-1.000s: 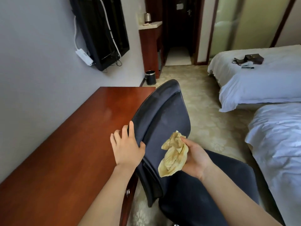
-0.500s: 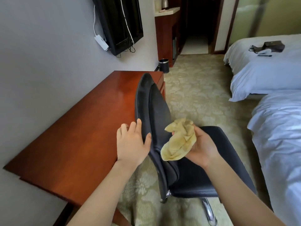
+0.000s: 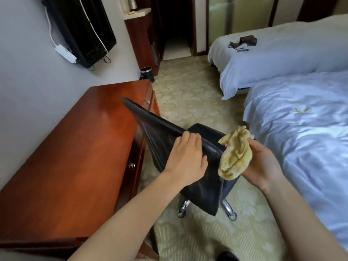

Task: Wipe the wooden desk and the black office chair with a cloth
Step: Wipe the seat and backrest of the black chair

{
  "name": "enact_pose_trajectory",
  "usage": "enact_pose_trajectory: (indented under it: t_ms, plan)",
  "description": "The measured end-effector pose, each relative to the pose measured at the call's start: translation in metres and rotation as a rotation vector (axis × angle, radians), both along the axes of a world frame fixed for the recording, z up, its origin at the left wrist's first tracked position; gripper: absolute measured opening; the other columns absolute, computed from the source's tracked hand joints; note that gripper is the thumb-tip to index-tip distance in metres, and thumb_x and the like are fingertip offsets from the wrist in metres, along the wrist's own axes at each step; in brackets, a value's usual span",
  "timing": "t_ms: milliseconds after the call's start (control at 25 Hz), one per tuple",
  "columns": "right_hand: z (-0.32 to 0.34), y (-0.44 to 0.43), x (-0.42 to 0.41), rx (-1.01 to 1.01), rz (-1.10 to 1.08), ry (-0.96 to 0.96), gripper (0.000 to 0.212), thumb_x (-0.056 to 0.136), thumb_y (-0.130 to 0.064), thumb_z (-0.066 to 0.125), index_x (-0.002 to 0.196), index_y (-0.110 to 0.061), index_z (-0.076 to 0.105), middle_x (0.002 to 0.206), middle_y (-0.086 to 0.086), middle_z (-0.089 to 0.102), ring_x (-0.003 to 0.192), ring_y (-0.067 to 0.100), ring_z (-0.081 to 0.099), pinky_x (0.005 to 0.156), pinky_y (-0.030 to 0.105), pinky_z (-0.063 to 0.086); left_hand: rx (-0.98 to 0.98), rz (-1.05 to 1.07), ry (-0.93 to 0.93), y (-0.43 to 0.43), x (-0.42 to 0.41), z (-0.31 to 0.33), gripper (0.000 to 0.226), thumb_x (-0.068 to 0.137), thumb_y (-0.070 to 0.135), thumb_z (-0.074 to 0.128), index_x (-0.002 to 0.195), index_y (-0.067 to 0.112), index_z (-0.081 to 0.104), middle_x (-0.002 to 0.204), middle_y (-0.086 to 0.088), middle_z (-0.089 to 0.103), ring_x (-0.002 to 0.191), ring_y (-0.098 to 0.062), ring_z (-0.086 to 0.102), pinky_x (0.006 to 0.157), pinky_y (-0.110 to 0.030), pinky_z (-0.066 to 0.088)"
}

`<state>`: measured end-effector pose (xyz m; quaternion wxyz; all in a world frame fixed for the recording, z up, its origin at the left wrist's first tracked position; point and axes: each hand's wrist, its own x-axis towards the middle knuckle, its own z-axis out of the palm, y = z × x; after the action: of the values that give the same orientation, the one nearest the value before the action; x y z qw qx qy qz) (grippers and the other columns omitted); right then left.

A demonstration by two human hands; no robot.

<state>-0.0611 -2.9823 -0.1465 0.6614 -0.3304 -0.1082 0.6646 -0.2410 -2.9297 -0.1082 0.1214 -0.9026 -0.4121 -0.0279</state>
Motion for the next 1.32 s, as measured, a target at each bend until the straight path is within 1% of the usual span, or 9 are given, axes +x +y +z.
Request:
enact_pose_trajectory:
  t_ms: [240,440,560,720,840,920,1040,1200,1320]
  plan:
    - [-0.013,-0.051,0.025,-0.075,-0.298,-0.201,0.030,0.098,-0.026,0.038,0.121,-0.013,0.053,0.098,0.004,0.064,0.092,0.020,0.060,0.077,0.037,0.047,0.005,-0.135,0.032,-0.025,0.062,0.004,0.064,0.090,0.029,0.049,0.143,-0.002,0.029,0.133,-0.012,0.041,0.119,-0.028,0.034,0.101,-0.036,0.028]
    - [-0.014,-0.070,0.049,0.005,-0.343,-0.220,0.025,0.098,-0.015,0.038,0.119,-0.016,0.051,0.105,0.008,0.059,0.102,0.024,0.057,0.094,0.045,0.045,-0.063,-0.128,0.025,-0.035,0.117,0.007,0.060,0.089,0.029,0.052,0.138,-0.001,0.034,0.130,-0.010,0.039,0.118,-0.027,0.033,0.100,-0.035,0.028]
    - [-0.016,-0.082,0.080,0.061,-0.353,-0.211,0.022,0.098,-0.008,0.036,0.104,-0.016,0.055,0.085,0.004,0.066,0.079,0.017,0.065,0.070,0.034,0.055,-0.116,-0.083,-0.029,-0.040,0.152,0.006,0.057,0.089,0.029,0.053,0.136,0.001,0.036,0.128,-0.009,0.038,0.116,-0.026,0.033,0.099,-0.034,0.027]
    - [-0.012,-0.096,0.126,0.100,-0.255,-0.457,0.025,0.096,0.003,0.037,0.098,-0.015,0.054,0.077,0.005,0.065,0.060,0.014,0.062,0.050,0.028,0.051,-0.138,0.030,-0.062,-0.044,0.192,0.003,0.058,0.089,0.027,0.053,0.137,0.003,0.033,0.130,-0.008,0.036,0.117,-0.026,0.032,0.099,-0.034,0.026]
    - [-0.012,-0.105,0.169,0.068,-0.185,-0.925,0.028,0.091,0.007,0.049,0.108,-0.014,0.058,0.096,0.005,0.065,0.082,0.014,0.063,0.072,0.035,0.054,-0.233,0.129,-0.108,-0.049,0.225,0.005,0.061,0.092,0.034,0.050,0.141,0.007,0.029,0.135,-0.008,0.034,0.120,-0.028,0.030,0.101,-0.036,0.024]
    - [-0.012,-0.107,0.191,0.045,-0.115,-1.228,0.034,0.087,0.003,0.058,0.120,-0.008,0.056,0.109,0.002,0.060,0.100,0.016,0.057,0.095,0.036,0.047,-0.292,0.171,-0.233,-0.056,0.237,-0.001,0.062,0.094,0.042,0.048,0.144,0.013,0.028,0.136,-0.008,0.036,0.123,-0.029,0.030,0.102,-0.039,0.025]
    - [-0.006,-0.106,0.211,0.104,-0.032,-1.479,0.048,0.078,-0.004,0.073,0.122,-0.013,0.055,0.107,-0.007,0.057,0.096,0.014,0.057,0.087,0.025,0.045,-0.386,0.293,-0.614,-0.085,0.239,-0.022,0.048,0.093,0.044,0.052,0.133,0.018,0.044,0.122,-0.003,0.047,0.117,-0.022,0.037,0.100,-0.037,0.028]
    - [-0.004,-0.097,0.203,0.347,0.140,-1.656,0.052,0.070,-0.002,0.079,0.116,-0.015,0.058,0.100,-0.002,0.059,0.095,0.017,0.060,0.087,0.032,0.048,-0.925,0.424,-1.211,-0.125,0.214,-0.050,0.024,0.090,0.025,0.064,0.105,0.007,0.067,0.085,0.004,0.060,0.079,-0.001,0.056,0.076,-0.012,0.045]
    - [-0.006,-0.095,0.179,0.563,0.265,-1.657,0.049,0.071,0.000,0.077,0.115,-0.016,0.062,0.104,-0.003,0.064,0.100,0.010,0.060,0.090,0.018,0.045,-1.045,0.548,-1.436,-0.146,0.191,-0.059,0.030,0.089,0.026,0.066,0.106,0.001,0.065,0.089,-0.001,0.063,0.077,0.002,0.058,0.072,-0.009,0.044]
